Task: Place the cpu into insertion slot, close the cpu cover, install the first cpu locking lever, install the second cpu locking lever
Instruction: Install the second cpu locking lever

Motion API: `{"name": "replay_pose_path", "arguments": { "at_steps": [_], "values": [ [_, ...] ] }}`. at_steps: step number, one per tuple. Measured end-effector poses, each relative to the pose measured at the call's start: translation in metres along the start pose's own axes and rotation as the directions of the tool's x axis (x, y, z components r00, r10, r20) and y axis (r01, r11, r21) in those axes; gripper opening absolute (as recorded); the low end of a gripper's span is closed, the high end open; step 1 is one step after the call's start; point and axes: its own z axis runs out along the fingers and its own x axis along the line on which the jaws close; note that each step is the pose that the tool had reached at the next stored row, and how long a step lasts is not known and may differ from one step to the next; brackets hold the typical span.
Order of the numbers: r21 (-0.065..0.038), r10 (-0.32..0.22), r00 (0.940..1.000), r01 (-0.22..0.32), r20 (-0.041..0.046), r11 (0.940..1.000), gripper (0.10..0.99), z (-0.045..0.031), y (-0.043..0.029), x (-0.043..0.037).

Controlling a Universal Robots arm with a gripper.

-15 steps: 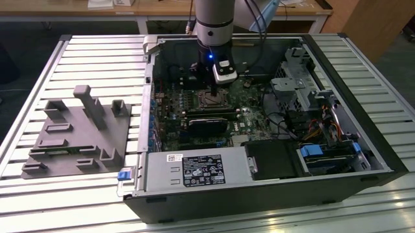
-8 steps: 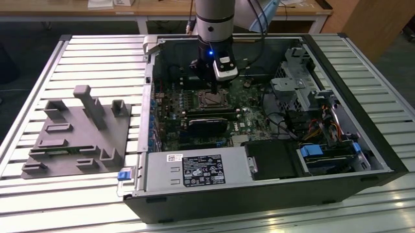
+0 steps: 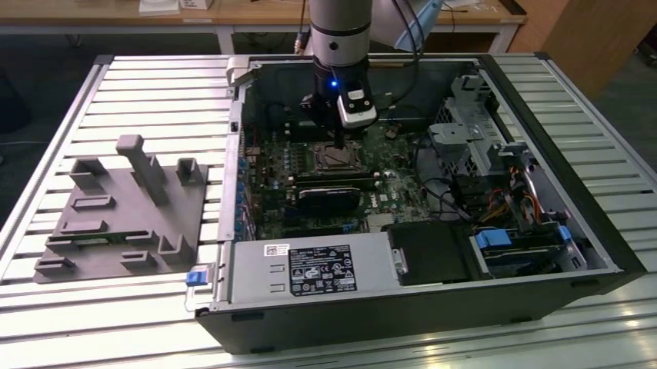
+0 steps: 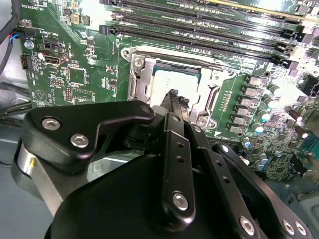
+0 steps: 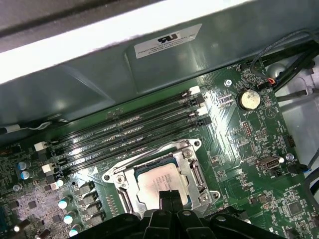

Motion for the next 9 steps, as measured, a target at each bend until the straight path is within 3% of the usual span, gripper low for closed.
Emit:
{"name": "replay_pose_path", "arguments": {
  "at_steps": [9],
  "values": [
    [0.000,0.000,1.0000,0.000,0.0000,1.0000,0.106,-0.0001,-0.0061,-0.0024]
  ]
}}
